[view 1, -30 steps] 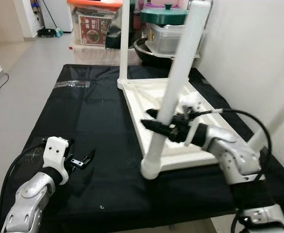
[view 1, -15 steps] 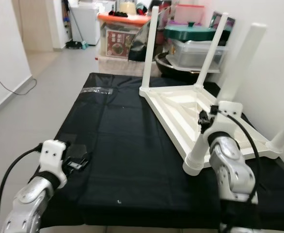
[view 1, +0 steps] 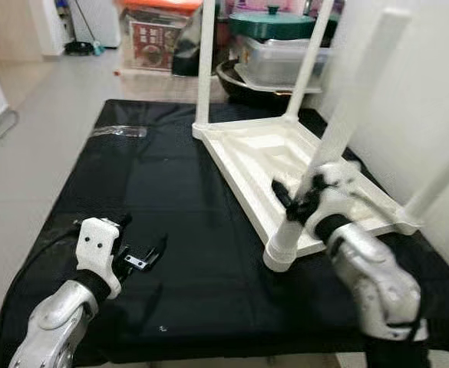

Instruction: Building children table

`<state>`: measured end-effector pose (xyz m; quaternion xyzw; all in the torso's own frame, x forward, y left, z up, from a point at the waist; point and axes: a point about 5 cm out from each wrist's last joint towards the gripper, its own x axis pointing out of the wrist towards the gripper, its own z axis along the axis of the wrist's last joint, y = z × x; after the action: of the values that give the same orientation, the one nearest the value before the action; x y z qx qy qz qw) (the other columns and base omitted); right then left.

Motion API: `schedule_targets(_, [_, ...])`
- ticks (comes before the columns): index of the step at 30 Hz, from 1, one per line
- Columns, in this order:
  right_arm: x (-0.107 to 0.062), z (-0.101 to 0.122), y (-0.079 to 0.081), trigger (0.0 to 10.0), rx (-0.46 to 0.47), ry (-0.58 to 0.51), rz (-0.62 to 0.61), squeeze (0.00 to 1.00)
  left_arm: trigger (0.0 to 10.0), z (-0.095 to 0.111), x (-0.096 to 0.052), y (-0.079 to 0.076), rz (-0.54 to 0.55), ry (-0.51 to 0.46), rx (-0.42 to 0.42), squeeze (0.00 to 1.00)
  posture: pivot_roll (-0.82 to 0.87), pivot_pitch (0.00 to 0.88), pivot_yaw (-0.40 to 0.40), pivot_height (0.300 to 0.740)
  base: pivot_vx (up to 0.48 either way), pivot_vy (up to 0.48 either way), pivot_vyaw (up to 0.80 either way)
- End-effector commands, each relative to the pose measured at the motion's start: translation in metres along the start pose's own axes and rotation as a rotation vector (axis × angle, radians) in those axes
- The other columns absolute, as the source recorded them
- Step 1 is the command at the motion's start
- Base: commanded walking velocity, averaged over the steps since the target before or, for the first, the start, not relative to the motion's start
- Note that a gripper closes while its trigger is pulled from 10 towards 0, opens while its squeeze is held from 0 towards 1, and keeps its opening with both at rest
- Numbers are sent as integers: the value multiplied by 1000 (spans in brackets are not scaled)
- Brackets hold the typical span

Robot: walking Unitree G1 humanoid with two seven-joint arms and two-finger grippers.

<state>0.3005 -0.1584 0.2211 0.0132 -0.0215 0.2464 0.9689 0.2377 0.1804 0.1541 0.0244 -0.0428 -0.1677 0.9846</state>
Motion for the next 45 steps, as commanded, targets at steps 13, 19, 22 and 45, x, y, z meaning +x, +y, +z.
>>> schedule_targets(13, [22, -1, -2, 6627, -51, 63, 509, 0, 10000, -5, -26, -21, 52, 67, -82, 0, 119, 0, -127, 740, 0, 0, 0])
schedule_targets(19, [42, -27, -35, 0, -21, 146, -291, 0, 10000, -3, -40, -23, 112, 84, -93, 0, 157, 0, -152, 740, 0, 0, 0])
schedule_targets(22, [8, -53, -58, 0, 50, 304, -820, 0, 10000, -3, -40, -21, 141, 85, -101, 0, 153, 0, -146, 740, 0, 0, 0])
schedule_targets(45, [12, 27, 1, 10000, 18, -119, 63, 0, 10000, -1, -13, -11, 109, 49, -80, 0, 104, 0, -113, 740, 0, 0, 0])
